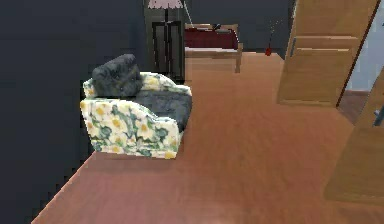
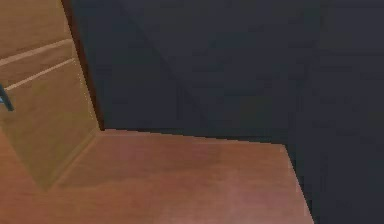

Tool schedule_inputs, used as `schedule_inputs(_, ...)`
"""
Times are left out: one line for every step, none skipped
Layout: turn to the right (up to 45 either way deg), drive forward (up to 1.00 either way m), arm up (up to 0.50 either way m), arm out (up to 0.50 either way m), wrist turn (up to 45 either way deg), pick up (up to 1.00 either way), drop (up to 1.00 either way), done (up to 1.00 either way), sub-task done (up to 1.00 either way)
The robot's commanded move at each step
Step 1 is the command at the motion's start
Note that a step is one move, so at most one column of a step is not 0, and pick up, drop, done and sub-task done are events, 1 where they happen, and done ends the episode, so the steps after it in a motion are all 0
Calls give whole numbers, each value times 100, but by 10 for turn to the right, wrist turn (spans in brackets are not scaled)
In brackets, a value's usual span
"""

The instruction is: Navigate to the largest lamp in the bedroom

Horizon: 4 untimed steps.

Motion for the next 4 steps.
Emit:
schedule_inputs(150,0,0,0,0,0,0,0,0)
schedule_inputs(0,100,0,0,0,0,0,0,0)
schedule_inputs(0,20,0,0,0,0,0,0,0)
schedule_inputs(-60,0,0,0,0,0,0,0,0)
